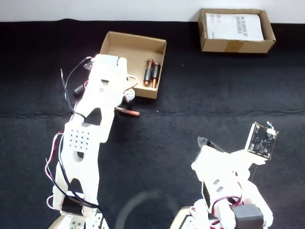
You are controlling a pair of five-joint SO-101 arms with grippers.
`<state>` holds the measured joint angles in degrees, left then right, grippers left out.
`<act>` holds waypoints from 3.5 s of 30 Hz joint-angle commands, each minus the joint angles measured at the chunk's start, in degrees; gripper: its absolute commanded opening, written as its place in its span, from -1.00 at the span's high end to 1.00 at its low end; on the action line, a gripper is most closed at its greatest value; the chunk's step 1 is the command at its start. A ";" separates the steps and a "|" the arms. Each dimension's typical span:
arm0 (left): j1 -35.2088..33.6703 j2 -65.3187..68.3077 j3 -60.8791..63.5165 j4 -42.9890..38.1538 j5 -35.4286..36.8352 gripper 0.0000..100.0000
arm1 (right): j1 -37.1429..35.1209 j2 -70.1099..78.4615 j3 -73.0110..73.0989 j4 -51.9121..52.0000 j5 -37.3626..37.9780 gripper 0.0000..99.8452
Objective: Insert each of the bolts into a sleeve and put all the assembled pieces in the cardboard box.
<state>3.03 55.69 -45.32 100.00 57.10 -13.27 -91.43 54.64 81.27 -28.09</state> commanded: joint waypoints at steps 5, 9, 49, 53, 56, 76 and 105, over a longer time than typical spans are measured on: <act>-5.67 0.13 1.19 0.88 -0.26 0.98 | 0.31 -0.04 -0.13 -0.66 0.35 0.99; -6.02 0.13 1.36 0.88 -6.51 0.98 | 0.31 -0.04 -0.13 -0.66 0.44 0.99; -6.02 3.74 -3.12 -0.70 -14.42 0.99 | 0.31 -0.13 0.57 0.48 0.62 0.99; -5.85 1.80 -8.31 1.05 -18.37 0.98 | 0.31 -0.04 0.84 -0.04 0.62 0.99; -5.67 -3.74 -11.30 1.05 -23.74 0.98 | 0.22 -0.04 2.86 -2.86 2.29 0.99; -2.07 -41.19 -14.29 0.97 -45.19 0.98 | 0.31 -0.48 28.70 -51.03 13.54 0.99; -0.57 -97.98 69.85 -39.30 -45.36 0.98 | -16.04 -0.13 49.01 -89.19 25.76 0.99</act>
<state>-0.48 -34.24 14.46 71.87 11.91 -28.84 -91.25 96.04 -6.55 -2.95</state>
